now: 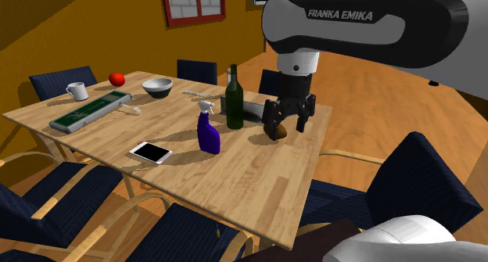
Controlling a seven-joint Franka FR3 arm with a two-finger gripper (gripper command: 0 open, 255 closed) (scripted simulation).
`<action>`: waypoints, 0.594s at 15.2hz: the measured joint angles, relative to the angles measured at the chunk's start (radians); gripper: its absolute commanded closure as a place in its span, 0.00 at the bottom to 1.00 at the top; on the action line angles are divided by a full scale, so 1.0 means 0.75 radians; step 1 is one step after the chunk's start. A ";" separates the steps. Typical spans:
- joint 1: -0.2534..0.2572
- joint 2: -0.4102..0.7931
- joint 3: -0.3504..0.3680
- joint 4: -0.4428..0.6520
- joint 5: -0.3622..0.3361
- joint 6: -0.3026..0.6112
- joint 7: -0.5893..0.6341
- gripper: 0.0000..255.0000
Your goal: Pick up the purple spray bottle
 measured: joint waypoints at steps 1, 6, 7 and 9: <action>0.000 0.000 0.000 0.000 0.000 0.000 0.000 0.00; 0.029 0.110 -0.020 -0.043 0.004 0.218 -0.116 0.00; 0.035 0.140 -0.028 -0.053 0.004 0.274 -0.149 0.00; 0.052 0.223 -0.035 -0.036 0.012 0.375 -0.205 0.00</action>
